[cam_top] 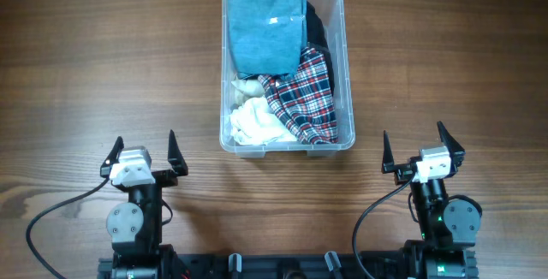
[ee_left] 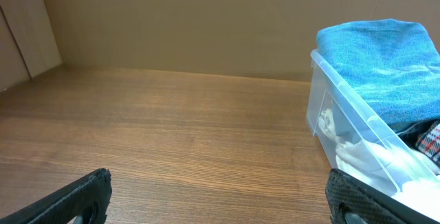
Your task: Pack container
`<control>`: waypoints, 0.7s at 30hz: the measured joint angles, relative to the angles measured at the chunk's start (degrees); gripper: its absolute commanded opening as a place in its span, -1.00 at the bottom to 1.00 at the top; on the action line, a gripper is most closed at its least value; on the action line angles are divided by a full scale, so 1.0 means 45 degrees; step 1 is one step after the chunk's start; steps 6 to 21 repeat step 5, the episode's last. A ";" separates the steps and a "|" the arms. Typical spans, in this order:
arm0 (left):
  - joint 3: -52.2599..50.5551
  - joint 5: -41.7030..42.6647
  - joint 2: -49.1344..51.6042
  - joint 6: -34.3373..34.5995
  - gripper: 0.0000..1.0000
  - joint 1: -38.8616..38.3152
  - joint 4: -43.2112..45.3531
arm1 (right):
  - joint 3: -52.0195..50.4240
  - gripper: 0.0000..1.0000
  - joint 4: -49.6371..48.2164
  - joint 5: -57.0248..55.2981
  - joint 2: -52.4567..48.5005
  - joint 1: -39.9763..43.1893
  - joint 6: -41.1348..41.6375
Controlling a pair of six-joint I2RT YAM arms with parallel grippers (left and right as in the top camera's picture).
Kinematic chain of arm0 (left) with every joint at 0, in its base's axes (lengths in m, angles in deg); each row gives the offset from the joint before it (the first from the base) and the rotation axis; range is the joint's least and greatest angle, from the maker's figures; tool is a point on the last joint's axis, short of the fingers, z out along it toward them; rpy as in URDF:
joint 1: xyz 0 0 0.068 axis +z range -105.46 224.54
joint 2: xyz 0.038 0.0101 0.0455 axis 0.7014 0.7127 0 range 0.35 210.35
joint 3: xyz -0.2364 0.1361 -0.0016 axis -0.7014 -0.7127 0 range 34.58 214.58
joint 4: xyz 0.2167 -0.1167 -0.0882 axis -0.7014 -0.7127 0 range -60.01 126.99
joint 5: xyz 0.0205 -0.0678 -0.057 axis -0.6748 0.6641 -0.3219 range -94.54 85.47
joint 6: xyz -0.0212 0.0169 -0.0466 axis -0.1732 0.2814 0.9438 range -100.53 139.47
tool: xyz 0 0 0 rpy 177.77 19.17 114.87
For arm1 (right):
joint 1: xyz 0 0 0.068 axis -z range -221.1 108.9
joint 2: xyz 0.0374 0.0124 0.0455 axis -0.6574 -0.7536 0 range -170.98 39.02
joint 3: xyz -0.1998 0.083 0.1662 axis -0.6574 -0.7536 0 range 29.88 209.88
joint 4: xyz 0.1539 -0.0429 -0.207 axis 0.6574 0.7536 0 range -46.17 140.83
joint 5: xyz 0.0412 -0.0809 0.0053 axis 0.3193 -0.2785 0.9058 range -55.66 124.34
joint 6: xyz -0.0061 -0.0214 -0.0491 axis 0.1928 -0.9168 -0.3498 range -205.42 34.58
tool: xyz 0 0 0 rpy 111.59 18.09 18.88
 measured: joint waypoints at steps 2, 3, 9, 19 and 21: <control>0.0000 0.0000 0.0000 -0.0005 0.99 0.0000 0.0000 | 0.0000 0.99 0.0000 0.0005 0.0000 0.0000 -0.0005; 0.0000 0.0000 0.0000 0.0000 0.99 0.0000 0.0000 | 0.0000 0.99 0.0000 0.0005 0.0000 0.0000 -0.0005; 0.0000 0.0000 0.0000 0.0000 1.00 0.0000 0.0000 | 0.0000 1.00 0.0000 0.0005 0.0000 0.0000 0.0000; 0.0000 0.0000 0.0000 0.0000 1.00 0.0000 0.0000 | 0.0000 1.00 0.0000 0.0005 0.0000 0.0000 0.0000; 0.0000 0.0000 0.0000 0.0000 1.00 0.0000 0.0000 | 0.0000 1.00 0.0000 0.0005 0.0000 0.0000 0.0000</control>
